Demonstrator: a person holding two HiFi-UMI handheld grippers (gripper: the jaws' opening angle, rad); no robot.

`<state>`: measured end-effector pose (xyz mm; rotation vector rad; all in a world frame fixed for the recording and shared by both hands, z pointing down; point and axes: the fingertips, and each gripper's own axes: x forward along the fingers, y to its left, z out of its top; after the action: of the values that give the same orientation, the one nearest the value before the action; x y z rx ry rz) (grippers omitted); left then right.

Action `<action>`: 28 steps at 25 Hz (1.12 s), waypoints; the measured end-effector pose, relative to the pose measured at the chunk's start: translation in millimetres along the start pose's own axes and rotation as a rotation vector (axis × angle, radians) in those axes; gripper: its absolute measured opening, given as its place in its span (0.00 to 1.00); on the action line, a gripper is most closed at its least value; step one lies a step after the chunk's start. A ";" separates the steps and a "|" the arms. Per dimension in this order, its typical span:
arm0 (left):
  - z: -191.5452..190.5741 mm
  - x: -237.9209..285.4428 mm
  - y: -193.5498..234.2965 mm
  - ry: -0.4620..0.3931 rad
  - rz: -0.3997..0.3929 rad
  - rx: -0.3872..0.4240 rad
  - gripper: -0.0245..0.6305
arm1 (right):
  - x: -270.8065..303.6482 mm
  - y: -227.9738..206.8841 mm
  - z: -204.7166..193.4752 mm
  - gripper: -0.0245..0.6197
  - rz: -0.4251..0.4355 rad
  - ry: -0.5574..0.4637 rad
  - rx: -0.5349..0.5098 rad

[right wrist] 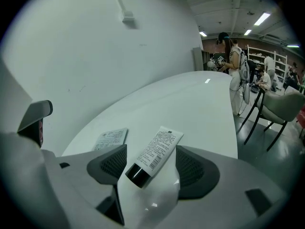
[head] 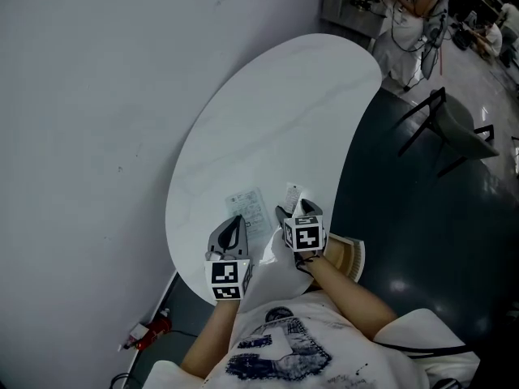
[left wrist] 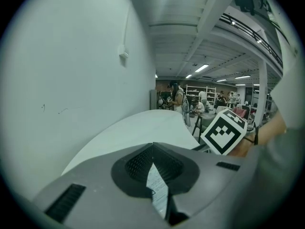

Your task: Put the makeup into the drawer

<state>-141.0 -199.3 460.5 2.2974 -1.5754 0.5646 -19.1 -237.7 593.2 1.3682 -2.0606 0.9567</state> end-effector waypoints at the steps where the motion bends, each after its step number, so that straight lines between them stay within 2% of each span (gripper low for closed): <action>1: -1.0 0.8 0.6 0.003 0.001 -0.002 0.11 | 2.0 -0.2 0.3 0.54 -0.002 0.004 -0.003; 9: -3.8 7.5 6.1 0.013 0.005 -0.016 0.11 | 14.9 1.1 -7.0 0.54 -0.018 0.067 -0.052; 18: -8.0 7.1 7.3 0.020 0.005 -0.023 0.11 | 17.8 2.5 -12.4 0.53 -0.033 0.084 -0.084; 28: -11.3 0.6 12.5 0.018 0.012 -0.029 0.11 | 14.2 -2.8 -13.6 0.38 -0.077 0.082 -0.112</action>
<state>-154.2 -199.2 471.0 2.2572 -1.5796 0.5607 -21.7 -236.3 612.9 1.3181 -1.9559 0.8375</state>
